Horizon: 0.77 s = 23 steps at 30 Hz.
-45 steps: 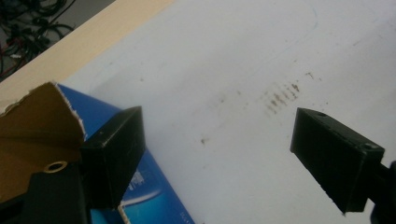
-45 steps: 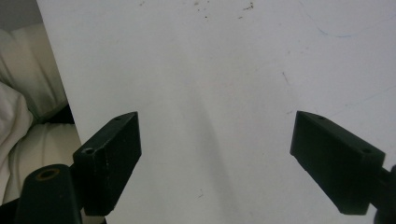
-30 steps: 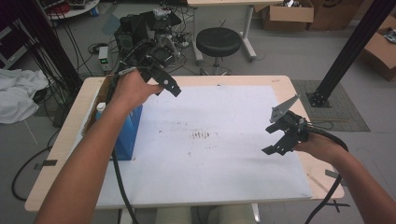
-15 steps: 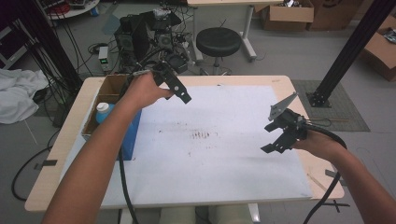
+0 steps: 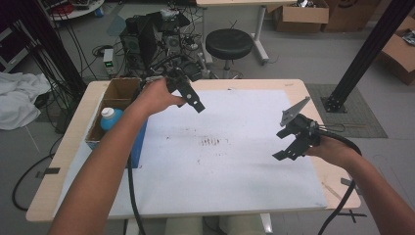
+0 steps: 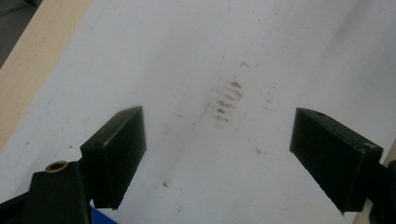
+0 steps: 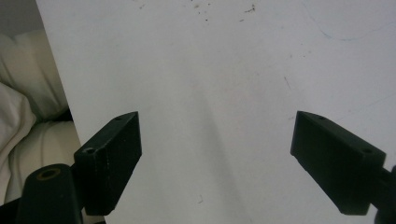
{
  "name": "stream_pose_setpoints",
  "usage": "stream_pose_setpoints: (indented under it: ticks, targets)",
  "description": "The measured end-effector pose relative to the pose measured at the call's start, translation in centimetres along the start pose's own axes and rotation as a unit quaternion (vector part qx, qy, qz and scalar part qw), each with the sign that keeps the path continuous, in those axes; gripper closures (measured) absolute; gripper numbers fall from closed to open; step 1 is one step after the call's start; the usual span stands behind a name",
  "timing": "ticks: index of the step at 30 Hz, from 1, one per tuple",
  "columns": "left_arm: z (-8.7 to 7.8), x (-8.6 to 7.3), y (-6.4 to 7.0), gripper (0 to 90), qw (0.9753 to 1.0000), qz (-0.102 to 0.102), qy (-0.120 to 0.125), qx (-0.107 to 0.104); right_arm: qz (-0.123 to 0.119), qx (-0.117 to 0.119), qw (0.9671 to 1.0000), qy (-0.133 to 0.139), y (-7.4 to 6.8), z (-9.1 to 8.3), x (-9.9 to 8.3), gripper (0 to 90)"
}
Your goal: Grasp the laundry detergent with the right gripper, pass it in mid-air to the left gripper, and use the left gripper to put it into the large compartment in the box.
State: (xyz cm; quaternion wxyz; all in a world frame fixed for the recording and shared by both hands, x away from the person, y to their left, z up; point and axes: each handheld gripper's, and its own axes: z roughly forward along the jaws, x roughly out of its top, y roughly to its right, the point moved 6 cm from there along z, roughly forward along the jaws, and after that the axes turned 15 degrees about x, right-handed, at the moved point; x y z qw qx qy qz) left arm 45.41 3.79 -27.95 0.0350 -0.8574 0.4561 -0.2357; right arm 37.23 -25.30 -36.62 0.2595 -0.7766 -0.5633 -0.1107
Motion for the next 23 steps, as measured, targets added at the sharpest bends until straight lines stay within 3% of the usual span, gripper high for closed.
stream_pose_setpoints:
  ticks: [23]
  targets:
    - [0.40,-0.42,-0.17,19.5,1.0000,-0.005,-0.005,-0.001,0.006,0.001,1.0000,-0.005,-0.02,0.38,-0.13,16.2]
